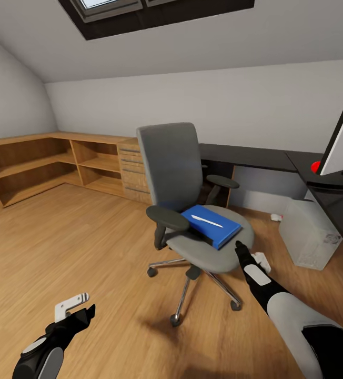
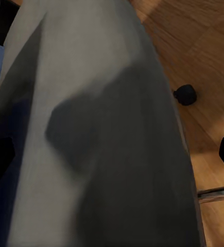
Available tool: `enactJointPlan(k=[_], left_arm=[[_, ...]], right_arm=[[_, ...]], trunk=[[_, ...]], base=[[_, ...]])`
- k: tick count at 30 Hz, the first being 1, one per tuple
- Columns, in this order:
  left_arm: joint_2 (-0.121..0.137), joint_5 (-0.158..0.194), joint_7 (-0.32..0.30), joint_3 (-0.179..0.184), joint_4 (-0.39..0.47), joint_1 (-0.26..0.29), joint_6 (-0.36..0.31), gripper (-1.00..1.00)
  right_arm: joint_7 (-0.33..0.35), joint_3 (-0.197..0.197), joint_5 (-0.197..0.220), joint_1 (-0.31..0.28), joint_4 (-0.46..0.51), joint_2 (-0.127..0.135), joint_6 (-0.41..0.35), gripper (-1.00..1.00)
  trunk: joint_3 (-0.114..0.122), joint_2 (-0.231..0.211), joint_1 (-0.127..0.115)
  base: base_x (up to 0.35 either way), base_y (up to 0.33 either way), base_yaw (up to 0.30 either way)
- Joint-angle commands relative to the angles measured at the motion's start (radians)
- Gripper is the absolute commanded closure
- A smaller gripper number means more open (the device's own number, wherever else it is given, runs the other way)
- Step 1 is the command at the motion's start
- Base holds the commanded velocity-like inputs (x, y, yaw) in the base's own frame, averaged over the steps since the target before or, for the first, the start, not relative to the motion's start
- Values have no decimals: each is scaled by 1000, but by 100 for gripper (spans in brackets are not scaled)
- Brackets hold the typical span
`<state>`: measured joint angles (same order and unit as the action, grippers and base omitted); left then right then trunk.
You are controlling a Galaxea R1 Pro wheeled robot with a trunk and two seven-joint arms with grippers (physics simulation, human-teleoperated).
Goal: In the bedroom, organize the workspace by keeping the computer under the desk, ensuring the monitor is on the desk, placing the keyboard on the desk next to the monitor, placing the mouse on the desk next to the keyboard, moving the folder from the swivel chair onto the desk next to the mouse, stacking the notebook on top of the folder with the pen on top of the notebook, and positioning the swivel chair next to the desk.
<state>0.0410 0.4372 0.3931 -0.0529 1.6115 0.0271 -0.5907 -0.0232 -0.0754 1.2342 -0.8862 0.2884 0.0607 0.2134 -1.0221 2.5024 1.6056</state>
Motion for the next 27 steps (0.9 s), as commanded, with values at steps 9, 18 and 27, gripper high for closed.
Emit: enactJointPlan(k=[9, 18, 27], left_arm=[[1, 9, 9, 1, 1, 1, -2, -100], [1, 9, 9, 1, 1, 1, -2, -100], [1, 9, 9, 1, 1, 1, -1, -100]], right_arm=[[-3, -6, 6, 0, 4, 3, 6, -100], [-3, -6, 6, 0, 5, 3, 6, -100], [-4, -4, 7, 0, 16, 2, 6, -100]], trunk=[[-1, 0, 0], [-1, 0, 0], [-1, 0, 0]], base=[[0, 0, 0], [0, 0, 0], [0, 0, 0]])
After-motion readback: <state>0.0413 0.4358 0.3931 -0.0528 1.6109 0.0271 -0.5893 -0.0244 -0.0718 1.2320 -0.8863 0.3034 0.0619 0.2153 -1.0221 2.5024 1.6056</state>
